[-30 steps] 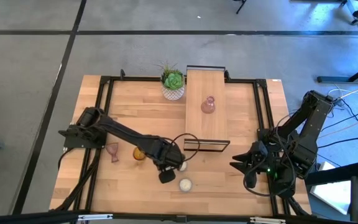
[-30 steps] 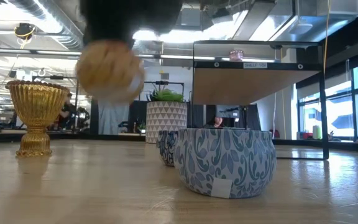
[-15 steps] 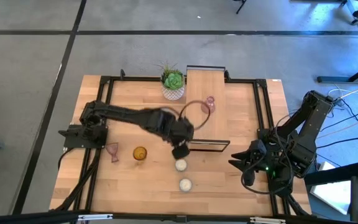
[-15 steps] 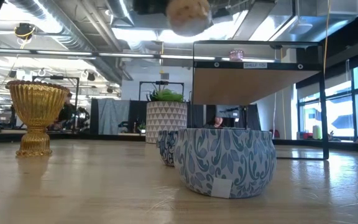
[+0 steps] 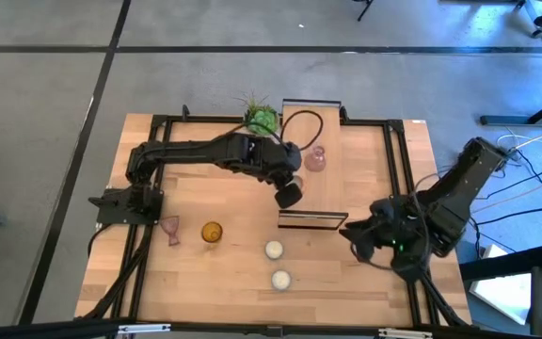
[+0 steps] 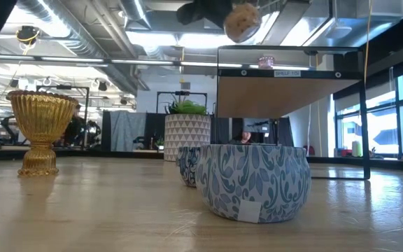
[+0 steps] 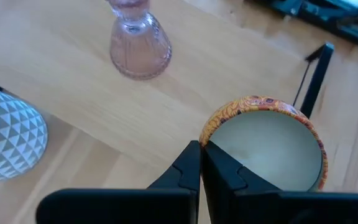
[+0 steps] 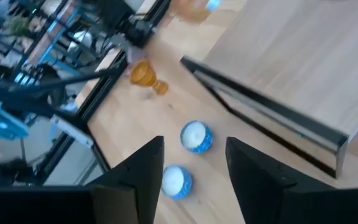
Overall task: Pick & Place candle stick holders
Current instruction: Put the orange patterned scented candle on the shelf
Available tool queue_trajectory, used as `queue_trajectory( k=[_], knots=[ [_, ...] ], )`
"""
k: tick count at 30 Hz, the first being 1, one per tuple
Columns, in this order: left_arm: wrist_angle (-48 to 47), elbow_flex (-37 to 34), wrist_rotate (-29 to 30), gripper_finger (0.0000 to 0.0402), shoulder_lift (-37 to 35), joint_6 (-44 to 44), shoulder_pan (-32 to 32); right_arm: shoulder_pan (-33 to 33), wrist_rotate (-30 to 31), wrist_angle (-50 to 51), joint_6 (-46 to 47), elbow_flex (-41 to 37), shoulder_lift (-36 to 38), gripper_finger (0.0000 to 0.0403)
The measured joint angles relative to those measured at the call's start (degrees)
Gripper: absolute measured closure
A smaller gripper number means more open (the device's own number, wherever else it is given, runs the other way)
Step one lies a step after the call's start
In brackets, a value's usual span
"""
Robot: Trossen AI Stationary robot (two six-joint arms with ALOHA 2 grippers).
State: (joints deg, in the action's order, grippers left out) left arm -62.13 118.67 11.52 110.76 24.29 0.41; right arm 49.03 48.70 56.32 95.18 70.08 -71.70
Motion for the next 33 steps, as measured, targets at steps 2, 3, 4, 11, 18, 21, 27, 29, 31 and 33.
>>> queue_trajectory(
  k=[2,3,4,11,18,21,27,29,31,33],
  knots=[
    [-0.8,0.0,0.6,0.0399,0.0,-1.6,-0.6,-2.6,-0.8,0.0,0.0,0.0,0.8,0.0214],
    [-1.1,0.0,1.4,0.0399,0.0,-2.6,-0.9,-4.1,-1.1,-0.2,0.0,0.0,1.1,0.0208],
    [-1.3,0.0,2.1,0.0399,0.0,-3.7,-1.3,-5.8,-1.3,-0.6,0.0,0.0,1.4,0.0201],
    [-3.7,0.0,2.7,0.0399,0.0,-10.7,-1.2,-20.0,-11.9,-8.1,-4.3,0.0,1.0,0.0163],
    [-1.4,0.0,0.7,0.0399,0.0,-17.2,2.4,-27.9,-17.2,-16.6,-8.8,0.0,-2.1,0.0155],
    [-1.2,-0.3,-3.5,0.0399,0.6,-17.6,3.7,-29.1,-17.5,-17.9,-7.8,0.0,-2.6,0.0155],
    [0.2,-5.2,-6.1,0.0399,0.9,-21.5,3.5,-29.7,-19.3,-15.8,-7.6,0.0,-3.1,0.0156],
    [1.2,-7.4,-6.3,0.0399,0.9,-22.0,3.2,-29.7,-19.8,-15.0,-7.6,0.0,-3.1,0.0156],
    [2.1,-8.2,-6.3,0.0399,1.0,-22.6,2.7,-29.4,-20.0,-14.3,-7.5,0.0,-3.1,0.0156],
    [3.3,-8.2,-6.2,0.0399,0.9,-23.4,2.4,-29.3,-20.0,-13.9,-7.6,0.0,-3.1,0.0156]
  ],
)
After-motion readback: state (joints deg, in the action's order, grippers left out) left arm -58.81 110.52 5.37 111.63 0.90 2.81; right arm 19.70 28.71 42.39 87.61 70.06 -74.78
